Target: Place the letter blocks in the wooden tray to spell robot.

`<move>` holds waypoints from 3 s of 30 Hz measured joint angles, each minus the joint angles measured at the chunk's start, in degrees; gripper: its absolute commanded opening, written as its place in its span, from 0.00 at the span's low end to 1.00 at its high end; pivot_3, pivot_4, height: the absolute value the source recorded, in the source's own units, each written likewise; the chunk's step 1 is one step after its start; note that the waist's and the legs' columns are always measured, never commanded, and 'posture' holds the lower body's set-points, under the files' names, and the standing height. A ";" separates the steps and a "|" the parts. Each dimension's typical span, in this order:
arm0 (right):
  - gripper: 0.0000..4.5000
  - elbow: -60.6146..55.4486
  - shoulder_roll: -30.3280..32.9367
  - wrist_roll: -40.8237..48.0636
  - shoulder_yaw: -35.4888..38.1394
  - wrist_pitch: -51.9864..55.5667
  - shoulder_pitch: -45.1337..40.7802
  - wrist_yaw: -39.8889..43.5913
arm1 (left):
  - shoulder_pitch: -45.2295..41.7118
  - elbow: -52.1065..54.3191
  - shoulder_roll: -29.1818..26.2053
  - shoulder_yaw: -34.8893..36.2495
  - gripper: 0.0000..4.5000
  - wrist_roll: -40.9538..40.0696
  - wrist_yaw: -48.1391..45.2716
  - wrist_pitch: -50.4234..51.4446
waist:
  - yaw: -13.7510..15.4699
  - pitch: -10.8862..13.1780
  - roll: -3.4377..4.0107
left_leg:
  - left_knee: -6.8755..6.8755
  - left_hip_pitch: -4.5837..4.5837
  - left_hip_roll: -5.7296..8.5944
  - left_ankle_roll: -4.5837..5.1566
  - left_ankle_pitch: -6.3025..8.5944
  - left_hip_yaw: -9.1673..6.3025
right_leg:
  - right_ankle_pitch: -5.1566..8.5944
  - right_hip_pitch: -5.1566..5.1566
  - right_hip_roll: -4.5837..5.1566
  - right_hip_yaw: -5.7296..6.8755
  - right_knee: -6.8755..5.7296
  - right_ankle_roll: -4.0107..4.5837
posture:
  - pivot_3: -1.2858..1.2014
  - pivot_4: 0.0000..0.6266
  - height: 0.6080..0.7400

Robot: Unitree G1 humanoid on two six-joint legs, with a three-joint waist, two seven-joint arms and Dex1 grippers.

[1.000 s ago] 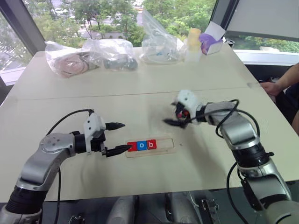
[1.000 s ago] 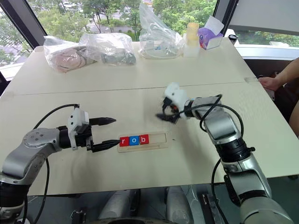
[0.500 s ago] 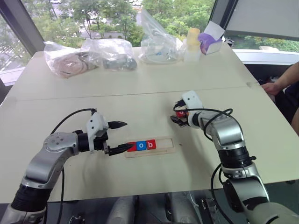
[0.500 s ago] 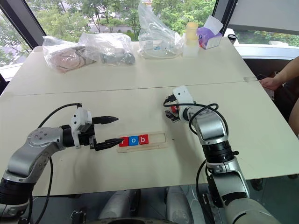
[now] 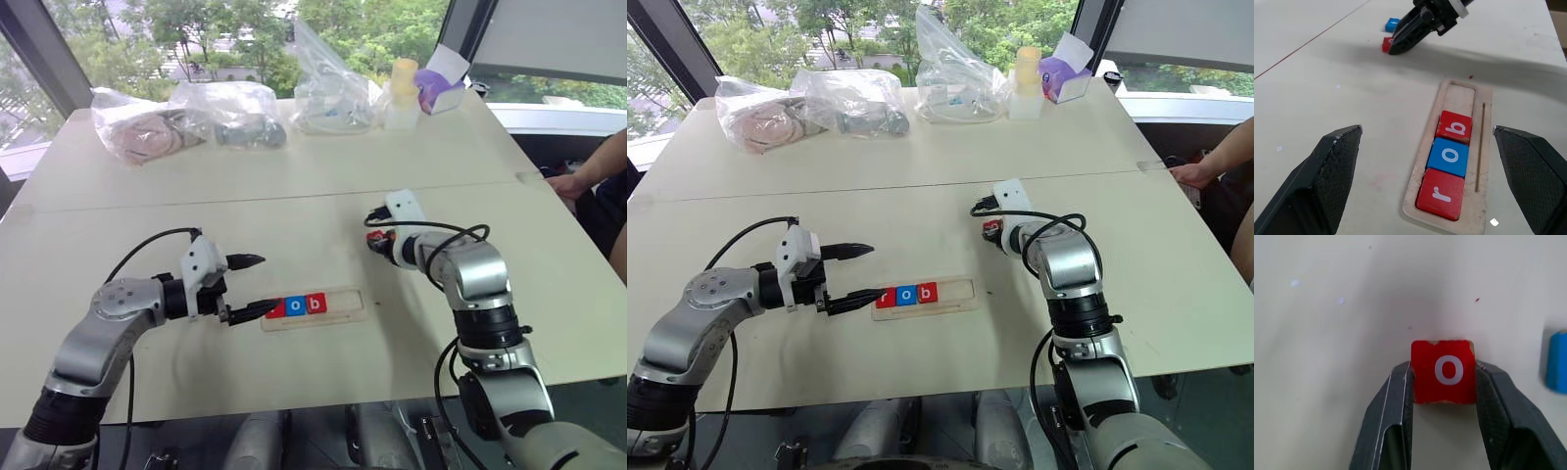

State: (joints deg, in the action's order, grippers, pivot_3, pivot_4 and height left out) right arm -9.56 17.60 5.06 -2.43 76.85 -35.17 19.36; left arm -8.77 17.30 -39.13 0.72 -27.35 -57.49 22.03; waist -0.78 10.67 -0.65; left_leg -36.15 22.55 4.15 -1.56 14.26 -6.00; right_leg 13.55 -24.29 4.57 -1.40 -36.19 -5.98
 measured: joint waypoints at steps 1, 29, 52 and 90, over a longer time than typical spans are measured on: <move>0.25 -3.18 0.86 0.39 -0.10 2.33 1.47 -0.07 | -0.10 0.02 0.23 0.03 1.00 -0.43 -0.05 0.04 | 0.10 0.00 0.00 | 0.00 0.00 0.01 0.00 0.00 -0.01 | 0.00 0.02 0.01 0.01 0.01 0.00 | 0.52 0.24 1.00; 0.99 -21.19 39.23 17.31 -1.58 -18.28 16.00 24.44 | -4.67 -1.60 3.12 -1.60 1.00 -3.24 -2.59 1.18 | -0.06 0.00 -0.06 | -0.08 -0.14 -0.03 0.12 0.05 -0.09 | 0.15 0.49 -0.01 0.31 0.24 -0.18 | 0.52 0.24 1.00; 0.26 20.75 32.12 2.43 -14.49 -65.69 5.19 55.53 | -4.23 -0.67 3.18 -1.40 1.00 -3.13 0.50 1.17 | 0.09 0.04 -0.06 | -0.16 -0.15 0.00 0.09 0.06 -0.11 | 0.11 0.47 0.07 0.18 0.22 -0.13 | 0.52 0.24 1.00; 0.26 6.50 18.17 -1.92 -23.74 -52.40 0.96 50.51 | -3.18 0.36 3.08 -1.40 1.00 -2.60 2.53 1.18 | 0.06 0.04 -0.06 | -0.13 -0.10 0.03 0.05 0.04 -0.13 | 0.09 0.32 0.07 0.16 0.13 -0.11 | 0.52 0.24 1.00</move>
State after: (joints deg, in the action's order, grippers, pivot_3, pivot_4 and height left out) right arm -3.06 35.77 3.14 -26.17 24.45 -34.21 69.87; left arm -11.95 17.66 -36.05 -0.68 -29.95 -54.96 23.21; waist -0.71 10.71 -0.71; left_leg -36.29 22.45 4.18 -1.51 14.30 -6.13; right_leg 13.64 -23.97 4.64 -1.24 -36.05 -6.09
